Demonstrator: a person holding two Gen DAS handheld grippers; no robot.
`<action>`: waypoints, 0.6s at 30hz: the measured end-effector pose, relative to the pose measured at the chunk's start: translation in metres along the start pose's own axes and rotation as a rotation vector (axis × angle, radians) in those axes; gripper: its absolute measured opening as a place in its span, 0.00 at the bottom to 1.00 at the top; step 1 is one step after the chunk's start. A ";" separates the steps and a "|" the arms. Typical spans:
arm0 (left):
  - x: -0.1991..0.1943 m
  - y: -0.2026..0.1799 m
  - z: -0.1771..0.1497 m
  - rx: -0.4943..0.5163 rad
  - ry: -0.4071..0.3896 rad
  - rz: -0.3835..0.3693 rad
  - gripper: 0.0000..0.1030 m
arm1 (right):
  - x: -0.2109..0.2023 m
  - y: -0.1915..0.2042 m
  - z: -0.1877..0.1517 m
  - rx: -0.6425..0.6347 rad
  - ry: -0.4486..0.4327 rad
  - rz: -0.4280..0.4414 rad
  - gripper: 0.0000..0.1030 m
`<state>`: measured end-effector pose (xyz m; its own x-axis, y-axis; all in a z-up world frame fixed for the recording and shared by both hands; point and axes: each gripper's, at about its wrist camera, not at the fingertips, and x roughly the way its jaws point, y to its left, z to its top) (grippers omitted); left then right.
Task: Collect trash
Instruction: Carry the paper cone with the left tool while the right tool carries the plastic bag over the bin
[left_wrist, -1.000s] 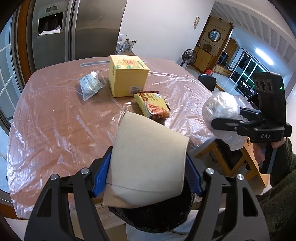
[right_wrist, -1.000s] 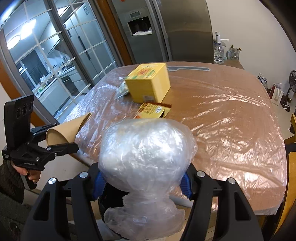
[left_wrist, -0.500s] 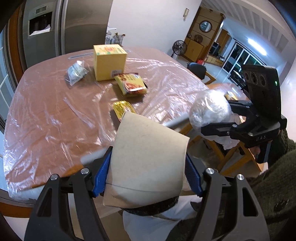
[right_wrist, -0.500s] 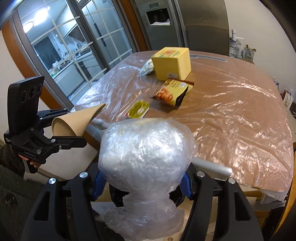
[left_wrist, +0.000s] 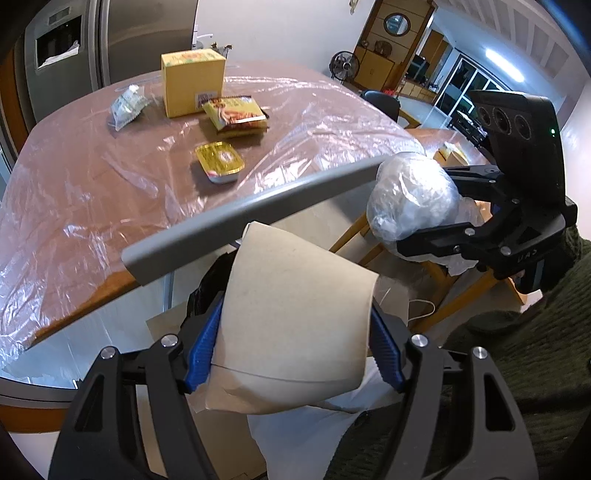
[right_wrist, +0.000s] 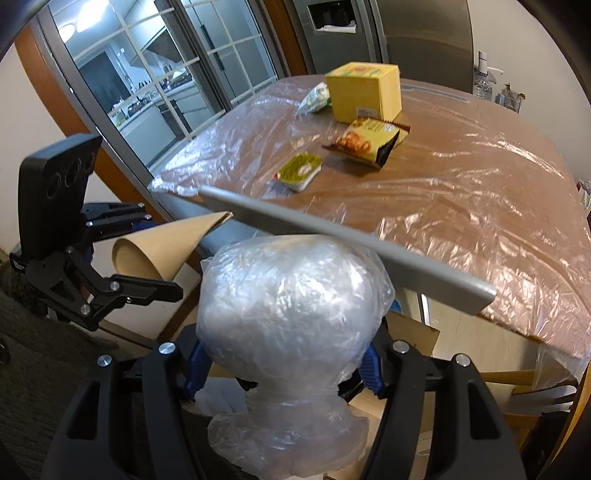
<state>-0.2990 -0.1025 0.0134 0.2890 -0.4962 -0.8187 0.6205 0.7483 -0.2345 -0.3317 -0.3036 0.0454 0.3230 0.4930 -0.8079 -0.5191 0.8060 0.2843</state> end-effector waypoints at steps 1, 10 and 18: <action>0.002 0.000 -0.002 0.004 0.005 0.006 0.69 | 0.003 0.001 -0.003 -0.003 0.009 -0.004 0.61; 0.026 0.001 -0.017 0.029 0.063 0.004 0.69 | 0.021 -0.003 -0.022 0.024 0.063 -0.005 0.61; 0.046 0.005 -0.023 0.028 0.090 0.009 0.69 | 0.042 -0.007 -0.029 0.018 0.103 -0.028 0.61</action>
<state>-0.2994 -0.1113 -0.0378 0.2287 -0.4468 -0.8649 0.6389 0.7392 -0.2130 -0.3372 -0.2978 -0.0058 0.2534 0.4342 -0.8644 -0.4968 0.8252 0.2689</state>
